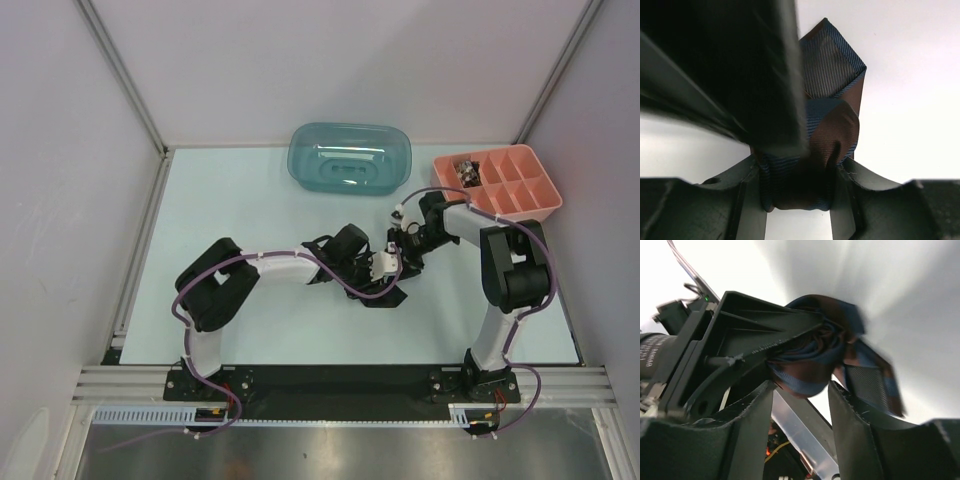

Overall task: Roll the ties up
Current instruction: Roll the tie at the center of the board.

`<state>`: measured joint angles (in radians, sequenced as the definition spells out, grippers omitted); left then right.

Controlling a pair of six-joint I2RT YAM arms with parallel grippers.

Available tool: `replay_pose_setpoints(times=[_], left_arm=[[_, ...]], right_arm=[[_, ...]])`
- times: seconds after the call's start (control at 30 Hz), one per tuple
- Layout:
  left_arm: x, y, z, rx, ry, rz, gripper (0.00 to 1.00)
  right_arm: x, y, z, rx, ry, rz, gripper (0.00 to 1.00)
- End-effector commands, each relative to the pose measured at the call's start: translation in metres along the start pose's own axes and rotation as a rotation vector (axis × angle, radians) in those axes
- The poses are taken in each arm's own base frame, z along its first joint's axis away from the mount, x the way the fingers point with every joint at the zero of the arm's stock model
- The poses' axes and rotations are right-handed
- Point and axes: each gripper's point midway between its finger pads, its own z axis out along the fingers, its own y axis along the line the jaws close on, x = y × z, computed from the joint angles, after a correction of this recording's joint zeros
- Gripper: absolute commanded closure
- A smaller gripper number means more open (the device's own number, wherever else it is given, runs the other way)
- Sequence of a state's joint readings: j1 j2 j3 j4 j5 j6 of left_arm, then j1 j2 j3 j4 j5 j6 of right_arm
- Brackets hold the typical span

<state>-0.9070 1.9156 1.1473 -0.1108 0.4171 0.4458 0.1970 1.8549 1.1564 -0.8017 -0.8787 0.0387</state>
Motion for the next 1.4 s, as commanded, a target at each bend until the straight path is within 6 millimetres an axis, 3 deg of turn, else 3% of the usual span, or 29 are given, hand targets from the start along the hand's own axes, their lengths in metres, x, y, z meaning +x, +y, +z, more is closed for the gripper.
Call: replay_pose_setpoints(times=[0.0, 0.27, 0.43, 0.6, 0.8, 1.03, 1.23, 1.37], left_arm=[[0.045, -0.022, 0.001, 0.066, 0.165, -0.068, 0.68], [0.033, -0.019, -0.010, 0.039, 0.129, -0.070, 0.44], [0.012, -0.011, -0.023, 0.006, 0.061, -0.121, 0.26], [-0.021, -0.014, -0.048, 0.002, -0.051, -0.174, 0.14], [-0.031, -0.018, -0.063, -0.028, -0.127, -0.154, 0.05], [-0.037, -0.010, -0.058, -0.040, -0.126, -0.125, 0.05], [-0.049, -0.018, -0.057, 0.019, -0.151, -0.338, 0.05], [-0.055, -0.023, -0.074, 0.039, -0.186, -0.535, 0.05]], right_arm=[[0.009, 0.005, 0.016, -0.009, 0.033, -0.036, 0.51], [0.016, -0.036, 0.024, 0.114, 0.081, 0.017, 0.99], [0.021, -0.056, 0.021, 0.216, 0.095, 0.028, 1.00], [0.018, -0.070, 0.016, 0.301, 0.083, 0.035, 1.00], [0.014, -0.085, 0.010, 0.386, 0.072, 0.046, 1.00], [0.015, -0.092, 0.008, 0.460, 0.086, 0.031, 1.00], [0.015, -0.092, 0.014, 0.472, 0.097, 0.025, 1.00], [0.016, -0.088, 0.020, 0.450, 0.105, 0.027, 1.00]])
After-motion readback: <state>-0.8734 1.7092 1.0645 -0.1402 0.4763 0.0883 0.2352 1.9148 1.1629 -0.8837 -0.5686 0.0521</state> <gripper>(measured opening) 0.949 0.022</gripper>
